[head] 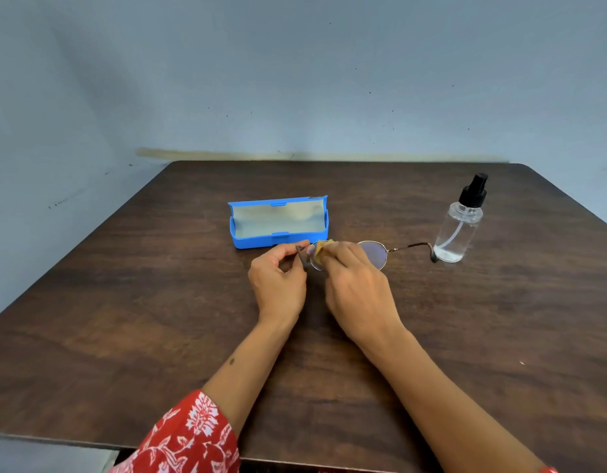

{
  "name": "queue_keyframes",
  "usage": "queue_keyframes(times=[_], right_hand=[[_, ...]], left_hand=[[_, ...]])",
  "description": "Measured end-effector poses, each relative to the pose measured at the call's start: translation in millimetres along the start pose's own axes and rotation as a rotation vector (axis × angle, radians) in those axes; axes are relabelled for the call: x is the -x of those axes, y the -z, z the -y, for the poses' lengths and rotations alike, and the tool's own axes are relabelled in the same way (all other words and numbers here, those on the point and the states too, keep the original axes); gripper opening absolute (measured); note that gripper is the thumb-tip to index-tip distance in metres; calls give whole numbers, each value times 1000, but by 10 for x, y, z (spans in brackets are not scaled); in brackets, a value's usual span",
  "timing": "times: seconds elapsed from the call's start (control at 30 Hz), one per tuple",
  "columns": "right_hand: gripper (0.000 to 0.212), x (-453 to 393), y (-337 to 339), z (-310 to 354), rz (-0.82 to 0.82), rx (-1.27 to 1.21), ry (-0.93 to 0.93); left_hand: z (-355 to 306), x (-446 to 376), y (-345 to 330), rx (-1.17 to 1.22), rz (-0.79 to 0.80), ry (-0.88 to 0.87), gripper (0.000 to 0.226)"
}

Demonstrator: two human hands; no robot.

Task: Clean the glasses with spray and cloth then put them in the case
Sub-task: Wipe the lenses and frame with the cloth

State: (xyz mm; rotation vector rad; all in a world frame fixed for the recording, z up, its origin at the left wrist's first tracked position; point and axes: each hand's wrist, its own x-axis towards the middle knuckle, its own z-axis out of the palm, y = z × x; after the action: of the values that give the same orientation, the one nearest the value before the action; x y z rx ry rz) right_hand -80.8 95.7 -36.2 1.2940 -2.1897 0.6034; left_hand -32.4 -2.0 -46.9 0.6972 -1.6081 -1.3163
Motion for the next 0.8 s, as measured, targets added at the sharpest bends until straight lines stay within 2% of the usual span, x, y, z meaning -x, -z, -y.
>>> queue_keyframes(times=[0.13,0.23,0.43,0.53,0.63,0.8], right_hand=[[27,-35,-18,-9,-19,-41,-23],[30,-71,-12,-18,-17,-42,-62],[39,-56,39,22,23,-78,-6],[31,-65,39,10,22,-69,-14],[33,0,17,44,57,-70,1],[29,-59,8,-20,-29,-72,-64]], left_hand=[[-17,2,-3,-17,-2,6,14],[-26,-1,-6,13,6,29,12],[-19,-17,-9,9,-5,24,12],[-9,-13,-9,13,8,39,13],[-9,-10,-7,23,-4,9,11],[2,-11,-13,42,15,42,10]])
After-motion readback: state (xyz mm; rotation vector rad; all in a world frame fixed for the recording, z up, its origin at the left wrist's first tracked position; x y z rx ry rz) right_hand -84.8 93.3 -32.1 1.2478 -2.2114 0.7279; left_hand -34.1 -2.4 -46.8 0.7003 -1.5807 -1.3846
